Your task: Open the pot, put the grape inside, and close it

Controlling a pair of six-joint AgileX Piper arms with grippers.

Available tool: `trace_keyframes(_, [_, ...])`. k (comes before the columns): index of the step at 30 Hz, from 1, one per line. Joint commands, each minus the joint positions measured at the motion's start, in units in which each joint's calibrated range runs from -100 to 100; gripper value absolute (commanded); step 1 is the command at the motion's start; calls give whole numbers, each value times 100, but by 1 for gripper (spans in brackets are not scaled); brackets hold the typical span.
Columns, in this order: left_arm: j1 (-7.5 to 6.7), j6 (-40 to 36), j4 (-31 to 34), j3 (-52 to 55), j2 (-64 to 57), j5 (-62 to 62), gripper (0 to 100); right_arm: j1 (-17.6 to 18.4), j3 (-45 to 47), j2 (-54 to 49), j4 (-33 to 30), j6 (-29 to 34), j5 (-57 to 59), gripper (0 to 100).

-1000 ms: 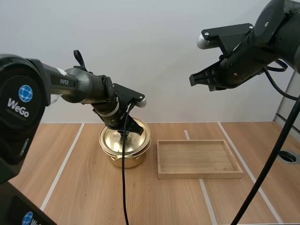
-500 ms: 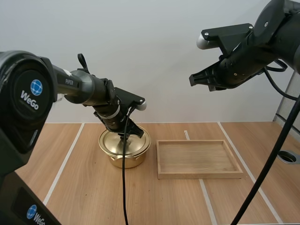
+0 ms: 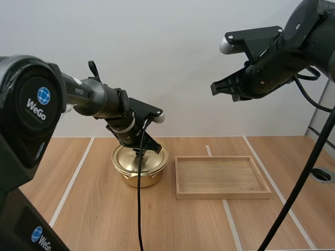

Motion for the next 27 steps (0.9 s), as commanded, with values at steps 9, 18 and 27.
trace_keyframes(9, [-14, -153, 277, 30, 92, 51, 9, -23, 6, -83, 52, -15, 166, 0])
trace_keyframes(18, [-14, -153, 304, 17, 69, 53, 100, -23, 6, -83, 52, -15, 166, 0])
trace_keyframes(27, [-14, -191, 215, -501, 56, 902, 100, -23, 6, -83, 125, -15, 164, 0])
